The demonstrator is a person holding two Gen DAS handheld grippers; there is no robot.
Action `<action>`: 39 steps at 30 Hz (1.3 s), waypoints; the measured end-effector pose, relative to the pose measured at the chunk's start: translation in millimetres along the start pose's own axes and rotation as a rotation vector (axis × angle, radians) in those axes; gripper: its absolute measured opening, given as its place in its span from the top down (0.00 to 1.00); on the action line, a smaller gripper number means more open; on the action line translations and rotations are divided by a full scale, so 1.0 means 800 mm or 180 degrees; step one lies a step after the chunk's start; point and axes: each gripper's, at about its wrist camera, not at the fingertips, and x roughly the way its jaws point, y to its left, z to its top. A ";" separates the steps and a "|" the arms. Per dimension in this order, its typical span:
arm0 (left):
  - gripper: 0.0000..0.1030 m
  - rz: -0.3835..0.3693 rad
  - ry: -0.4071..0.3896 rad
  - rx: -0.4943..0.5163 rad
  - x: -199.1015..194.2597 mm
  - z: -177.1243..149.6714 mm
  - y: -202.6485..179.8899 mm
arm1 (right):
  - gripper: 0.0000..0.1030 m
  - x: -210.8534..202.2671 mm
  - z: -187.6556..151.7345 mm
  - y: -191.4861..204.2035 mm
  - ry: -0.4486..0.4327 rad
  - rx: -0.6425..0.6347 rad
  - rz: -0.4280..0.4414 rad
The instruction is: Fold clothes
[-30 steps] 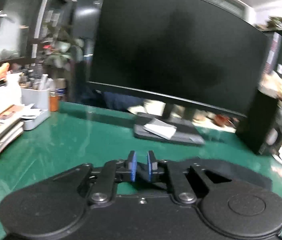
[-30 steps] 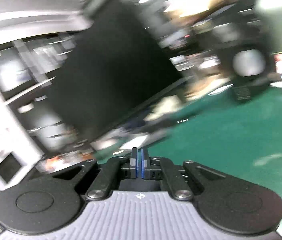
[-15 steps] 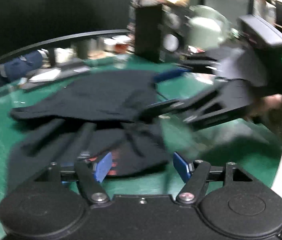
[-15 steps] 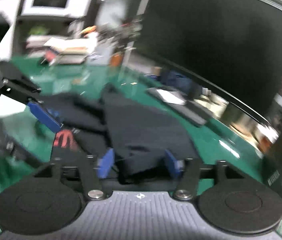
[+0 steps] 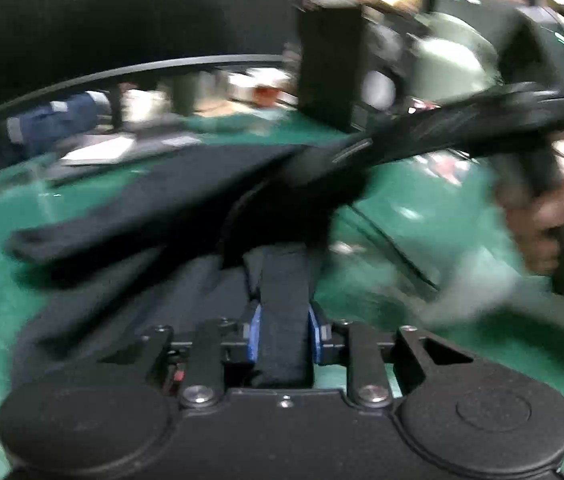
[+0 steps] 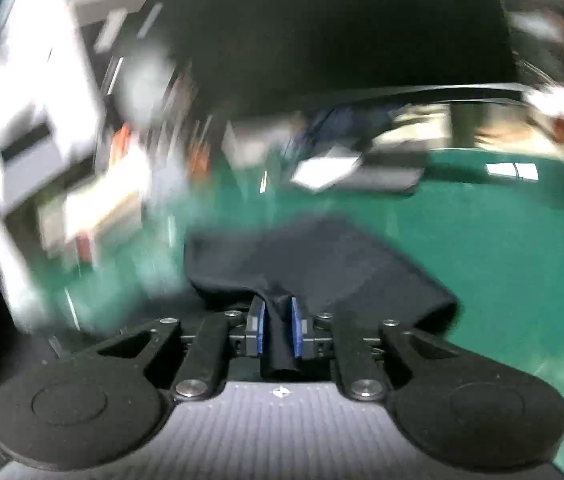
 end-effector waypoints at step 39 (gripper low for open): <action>0.33 0.0145 0.0238 0.0110 -0.038 -0.054 0.033 | 0.91 0.059 -0.018 0.019 0.0204 -0.0747 -0.0954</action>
